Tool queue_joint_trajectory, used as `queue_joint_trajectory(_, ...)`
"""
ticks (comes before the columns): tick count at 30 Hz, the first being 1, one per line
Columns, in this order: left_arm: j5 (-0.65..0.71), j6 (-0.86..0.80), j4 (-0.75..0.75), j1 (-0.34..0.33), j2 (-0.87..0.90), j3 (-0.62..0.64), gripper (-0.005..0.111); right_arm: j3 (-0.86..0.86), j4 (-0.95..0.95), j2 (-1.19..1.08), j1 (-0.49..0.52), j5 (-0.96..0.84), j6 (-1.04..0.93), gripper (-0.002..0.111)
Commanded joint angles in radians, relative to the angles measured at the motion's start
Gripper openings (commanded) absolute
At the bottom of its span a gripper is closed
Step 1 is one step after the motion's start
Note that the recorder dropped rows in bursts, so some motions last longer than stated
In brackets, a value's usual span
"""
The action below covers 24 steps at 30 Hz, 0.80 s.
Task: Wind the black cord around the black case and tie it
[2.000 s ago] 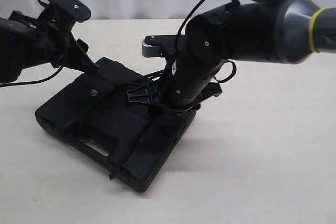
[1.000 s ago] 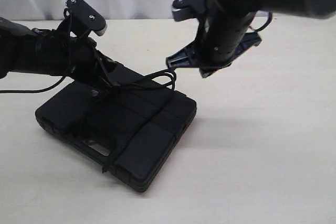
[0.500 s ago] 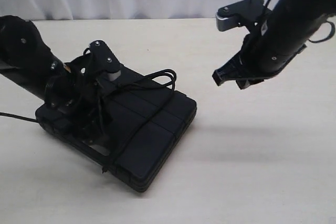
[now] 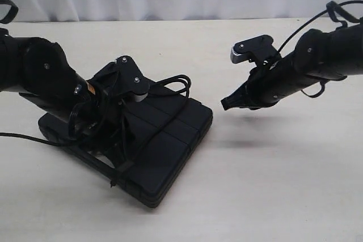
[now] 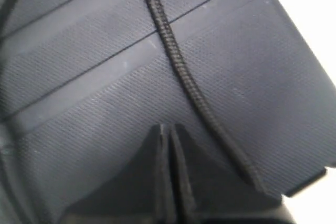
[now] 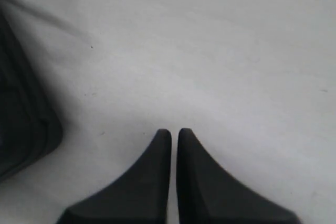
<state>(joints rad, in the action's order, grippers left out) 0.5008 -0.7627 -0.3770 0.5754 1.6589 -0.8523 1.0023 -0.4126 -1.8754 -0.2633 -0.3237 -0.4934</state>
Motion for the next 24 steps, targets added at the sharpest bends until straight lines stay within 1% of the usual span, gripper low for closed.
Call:
queue_joint_trajectory(1, -0.054, 0.01, 0.024, 0.006, 0.004, 0.002, 0.0, -0.004, -0.243, -0.025, 0.005, 0.02, -0.274, 0.004)
queue_joint_trajectory(3, -0.059, 0.01, 0.026, 0.006, 0.004, 0.002, 0.0, -0.004, -0.37, -0.035, 0.005, -0.004, -0.428, 0.004)
queue_joint_trajectory(4, -0.049, 0.01, 0.026, 0.006, 0.004, 0.002, 0.0, -0.004, -0.488, -0.042, 0.005, -0.048, -0.547, 0.004)
queue_joint_trajectory(7, -0.026, 0.01, 0.026, 0.006, 0.006, 0.002, 0.0, -0.004, -0.636, -0.046, 0.005, -0.168, -0.734, 0.004)
queue_joint_trajectory(9, -0.008, 0.01, 0.026, 0.006, 0.006, 0.002, 0.0, -0.004, -0.696, -0.046, 0.005, -0.255, -0.822, 0.004)
queue_joint_trajectory(14, 0.048, 0.013, 0.012, 0.006, 0.006, 0.002, 0.0, -0.004, -0.694, -0.046, 0.005, -0.315, -0.826, 0.004)
queue_joint_trajectory(16, 0.048, 0.012, -0.015, 0.006, 0.007, 0.002, 0.0, -0.004, -0.694, -0.041, 0.005, -0.325, -0.826, 0.004)
queue_joint_trajectory(20, 0.07, 0.002, -0.115, 0.013, 0.044, 0.014, 0.0, -0.004, -0.694, -0.041, 0.005, -0.329, -0.826, 0.004)
queue_joint_trajectory(22, 0.093, 0.002, -0.115, 0.033, 0.058, 0.012, 0.0, -0.004, -0.694, -0.041, 0.005, -0.329, -0.826, 0.004)
queue_joint_trajectory(24, 0.111, -0.01, -0.136, 0.089, 0.059, 0.001, 0.0, -0.004, -0.694, -0.041, 0.005, -0.329, -0.826, 0.004)
